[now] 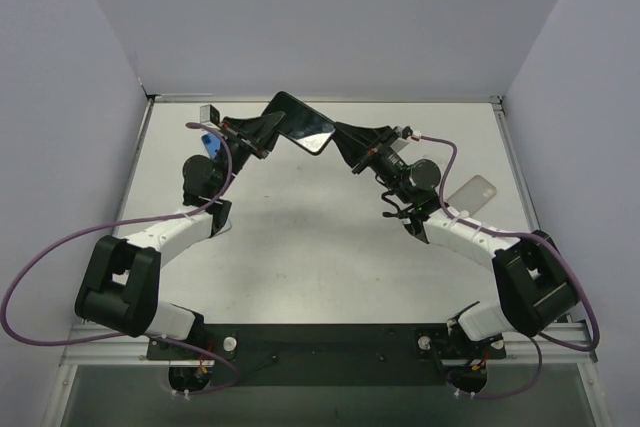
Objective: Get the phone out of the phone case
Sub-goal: Remove the phone case from the phone.
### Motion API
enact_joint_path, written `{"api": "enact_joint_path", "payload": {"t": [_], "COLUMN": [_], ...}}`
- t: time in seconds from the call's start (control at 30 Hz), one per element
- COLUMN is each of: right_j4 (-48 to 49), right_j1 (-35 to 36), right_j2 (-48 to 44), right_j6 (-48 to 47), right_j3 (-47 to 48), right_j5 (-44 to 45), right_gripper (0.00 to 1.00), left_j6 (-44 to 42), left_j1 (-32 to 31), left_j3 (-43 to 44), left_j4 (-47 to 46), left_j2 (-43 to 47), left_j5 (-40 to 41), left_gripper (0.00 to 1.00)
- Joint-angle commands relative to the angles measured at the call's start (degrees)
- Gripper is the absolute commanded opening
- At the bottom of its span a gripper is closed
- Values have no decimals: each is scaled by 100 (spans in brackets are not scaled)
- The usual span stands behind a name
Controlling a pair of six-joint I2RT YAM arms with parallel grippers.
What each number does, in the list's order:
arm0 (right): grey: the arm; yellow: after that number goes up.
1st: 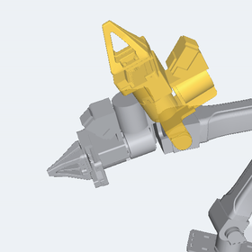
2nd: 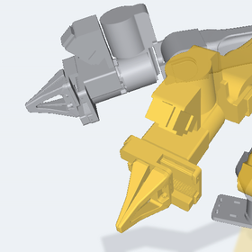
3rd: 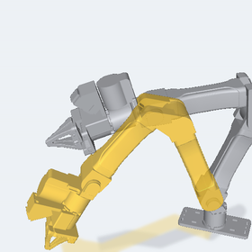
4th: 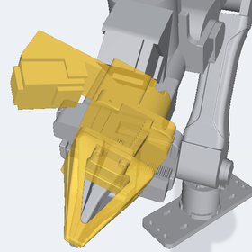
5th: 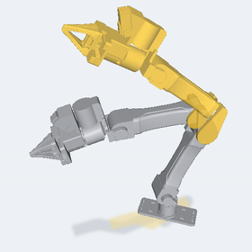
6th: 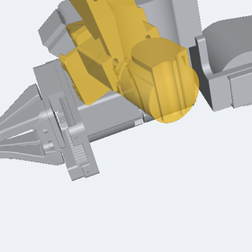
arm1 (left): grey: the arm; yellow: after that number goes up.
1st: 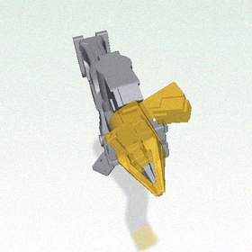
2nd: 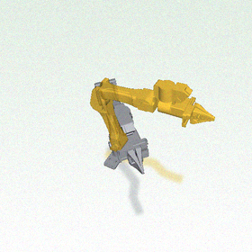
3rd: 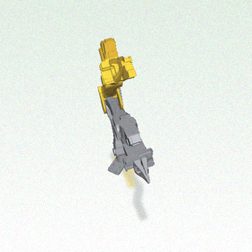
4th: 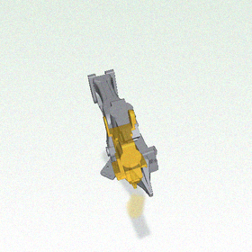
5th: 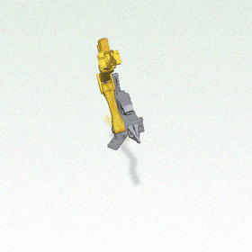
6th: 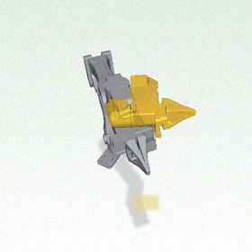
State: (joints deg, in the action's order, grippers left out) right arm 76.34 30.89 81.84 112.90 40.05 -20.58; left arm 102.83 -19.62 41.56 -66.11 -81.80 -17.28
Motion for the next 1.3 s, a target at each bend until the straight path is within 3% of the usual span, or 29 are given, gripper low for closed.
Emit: {"api": "enact_joint_path", "payload": {"t": [0.0,0.57,1.03,1.27], "right_j4": [1929,1929,1929,1693], "right_j1": [30,30,75,-57], "right_j2": [244,552,763,605], "right_j6": [1216,1199,1173,286], "right_j3": [292,688,750,838], "right_j5": [537,608,555,-112], "right_gripper": [0,0,0,0], "left_j6": [484,528,387,308], "left_j1": [-314,-727,-956,-965], "left_j3": [634,1574,2119,1971], "left_j4": [-2934,-2829,-2776,-2416], "left_j2": [358,252,437,612], "left_j5": [250,972,1051,893], "left_gripper": [0,0,0,0]}}
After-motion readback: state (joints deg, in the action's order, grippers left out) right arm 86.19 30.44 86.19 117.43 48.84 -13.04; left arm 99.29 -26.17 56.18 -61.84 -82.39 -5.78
